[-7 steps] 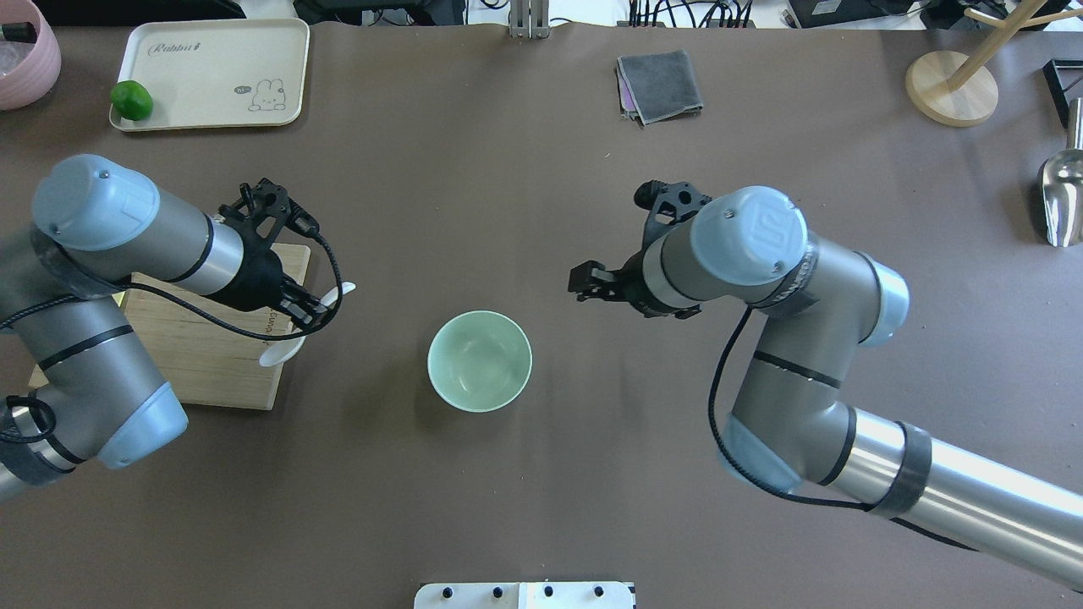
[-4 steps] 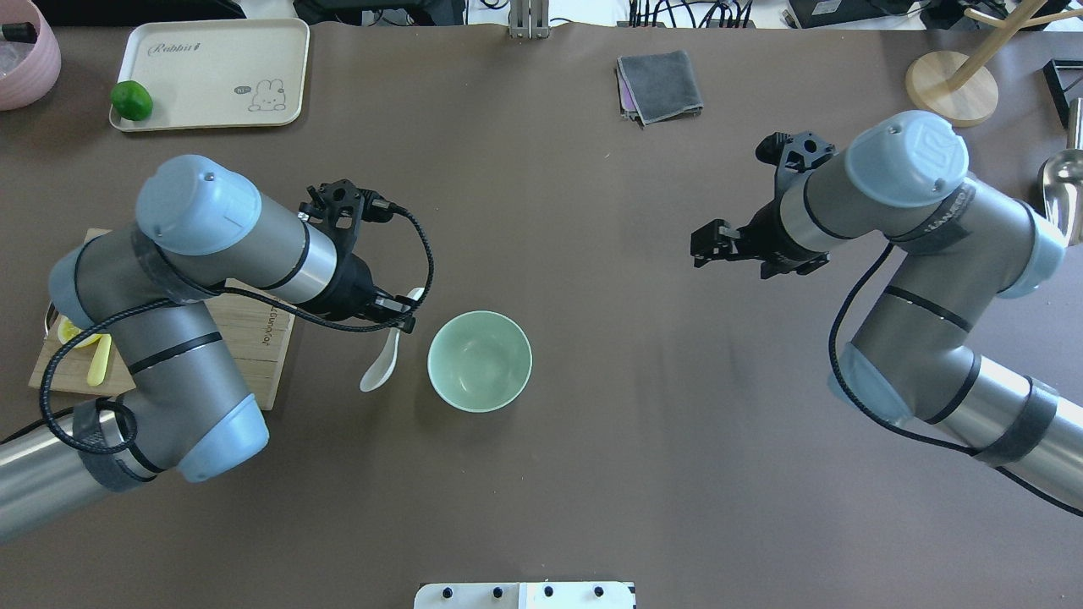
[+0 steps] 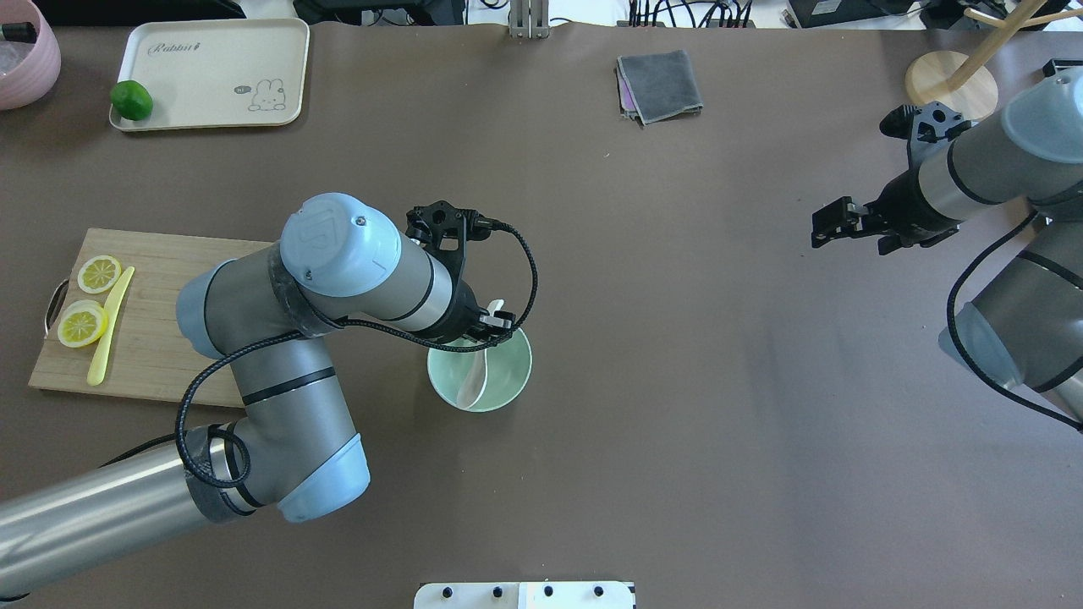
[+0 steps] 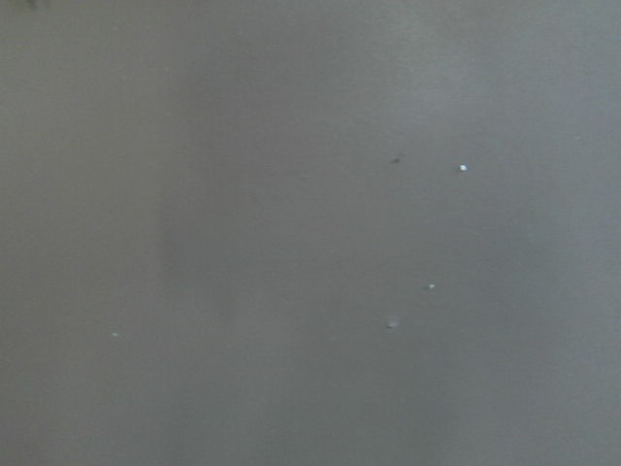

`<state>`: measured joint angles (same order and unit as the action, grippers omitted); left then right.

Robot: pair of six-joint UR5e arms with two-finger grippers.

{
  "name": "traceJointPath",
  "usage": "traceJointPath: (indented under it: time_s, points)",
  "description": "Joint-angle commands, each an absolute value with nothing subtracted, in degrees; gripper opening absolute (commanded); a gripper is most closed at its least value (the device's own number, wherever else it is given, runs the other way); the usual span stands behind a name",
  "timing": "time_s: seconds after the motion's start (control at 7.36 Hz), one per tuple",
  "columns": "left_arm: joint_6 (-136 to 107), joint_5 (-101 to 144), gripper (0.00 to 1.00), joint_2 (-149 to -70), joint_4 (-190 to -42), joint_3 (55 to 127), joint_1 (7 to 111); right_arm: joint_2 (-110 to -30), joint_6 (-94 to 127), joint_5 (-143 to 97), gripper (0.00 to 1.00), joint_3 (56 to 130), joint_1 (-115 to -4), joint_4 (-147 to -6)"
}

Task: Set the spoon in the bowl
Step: 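Carry the spoon over the bowl with left gripper while right arm withdraws, then open the left gripper to drop the spoon into the bowl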

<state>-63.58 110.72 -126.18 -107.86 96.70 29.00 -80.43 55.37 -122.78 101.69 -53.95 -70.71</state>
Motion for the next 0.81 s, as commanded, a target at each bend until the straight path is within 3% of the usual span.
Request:
traceJointPath:
  time_s: [0.0,0.27,0.68]
  points:
    - [-61.5,109.4,0.97,-127.3,-108.2,95.2,28.9,-82.7,54.6,-122.9,1.00,102.8,-55.0,-70.6]
    - [-58.1,109.6,0.98,-125.8,-106.8,95.5,33.0,-85.6,51.8,-123.0,1.00,104.1,-56.6,-70.3]
    - [-34.5,118.1,0.98,-111.3,-98.2,101.2,48.5,-90.2,35.6,-128.6,1.00,103.2,-65.4,-71.1]
